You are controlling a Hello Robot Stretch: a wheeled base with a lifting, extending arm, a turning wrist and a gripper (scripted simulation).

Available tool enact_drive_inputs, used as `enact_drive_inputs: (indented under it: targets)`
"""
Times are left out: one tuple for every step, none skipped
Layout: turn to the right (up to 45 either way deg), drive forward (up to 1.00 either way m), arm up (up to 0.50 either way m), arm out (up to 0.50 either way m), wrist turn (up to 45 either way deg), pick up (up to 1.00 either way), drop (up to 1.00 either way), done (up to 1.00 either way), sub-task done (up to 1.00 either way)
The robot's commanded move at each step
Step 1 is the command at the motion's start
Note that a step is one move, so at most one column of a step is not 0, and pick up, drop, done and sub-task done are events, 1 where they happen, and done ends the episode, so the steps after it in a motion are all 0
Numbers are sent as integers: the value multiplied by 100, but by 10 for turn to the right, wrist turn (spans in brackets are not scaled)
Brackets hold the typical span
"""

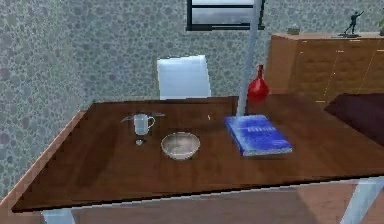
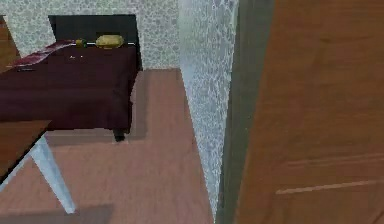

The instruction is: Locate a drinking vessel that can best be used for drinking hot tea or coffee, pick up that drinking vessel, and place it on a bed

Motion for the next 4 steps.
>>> enact_drive_inputs:
  targets:
    - [-450,0,0,0,0,0,0,0,0]
    - [-450,0,0,0,0,0,0,0,0]
    - [-120,0,0,0,0,0,0,0,0]
    - [450,0,0,0,0,0,0,0,0]
